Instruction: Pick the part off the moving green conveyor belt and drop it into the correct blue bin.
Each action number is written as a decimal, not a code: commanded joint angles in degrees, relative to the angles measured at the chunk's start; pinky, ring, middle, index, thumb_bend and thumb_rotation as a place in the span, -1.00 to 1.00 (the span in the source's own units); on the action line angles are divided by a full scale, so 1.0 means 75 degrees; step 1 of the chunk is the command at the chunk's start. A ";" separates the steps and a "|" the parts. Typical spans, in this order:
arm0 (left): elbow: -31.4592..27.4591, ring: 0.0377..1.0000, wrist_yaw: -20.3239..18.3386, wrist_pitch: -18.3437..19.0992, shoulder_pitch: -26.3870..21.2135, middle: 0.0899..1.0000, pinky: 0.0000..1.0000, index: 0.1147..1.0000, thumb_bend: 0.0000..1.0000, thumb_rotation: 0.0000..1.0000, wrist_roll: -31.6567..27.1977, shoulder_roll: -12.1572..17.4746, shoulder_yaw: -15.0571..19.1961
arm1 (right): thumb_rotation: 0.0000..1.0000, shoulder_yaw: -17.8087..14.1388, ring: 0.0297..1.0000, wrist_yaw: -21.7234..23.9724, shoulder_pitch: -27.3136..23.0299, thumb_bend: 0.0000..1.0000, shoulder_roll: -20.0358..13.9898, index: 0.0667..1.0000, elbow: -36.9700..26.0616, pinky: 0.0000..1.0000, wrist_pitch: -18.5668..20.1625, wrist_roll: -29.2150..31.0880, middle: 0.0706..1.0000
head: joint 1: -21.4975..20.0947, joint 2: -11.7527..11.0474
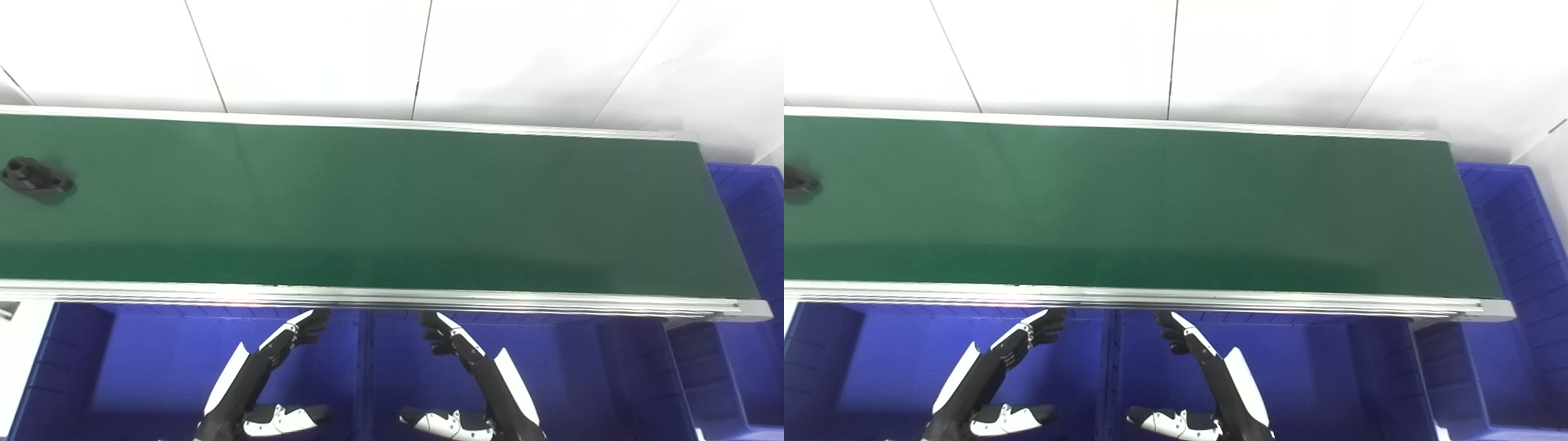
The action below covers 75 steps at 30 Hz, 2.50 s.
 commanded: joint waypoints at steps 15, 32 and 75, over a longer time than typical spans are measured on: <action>-0.0127 0.69 -0.0039 -0.0238 0.0051 0.74 0.60 0.63 0.30 0.01 0.0062 -0.0012 0.0062 | -0.32 0.0035 0.64 0.0031 0.0085 0.45 0.0038 0.74 -0.0286 0.53 -0.0115 -0.0009 0.71 | -0.0006 -0.0017; -0.0072 0.69 -0.0025 -0.0238 0.0051 0.74 0.61 0.63 0.30 -0.03 0.0083 -0.0020 0.0044 | -0.36 0.0017 0.64 0.0040 0.0064 0.44 0.0021 0.75 -0.0205 0.53 -0.0134 0.0029 0.72 | 0.0313 -0.0229; 0.1033 0.51 0.1337 -0.0238 -0.0357 0.58 0.38 0.47 0.47 0.09 0.0695 -0.0278 -0.0885 | -0.40 -0.0152 0.65 -0.0328 -0.0323 0.43 -0.0340 0.73 0.1252 0.47 -0.1257 0.0435 0.73 | 0.2125 -0.2500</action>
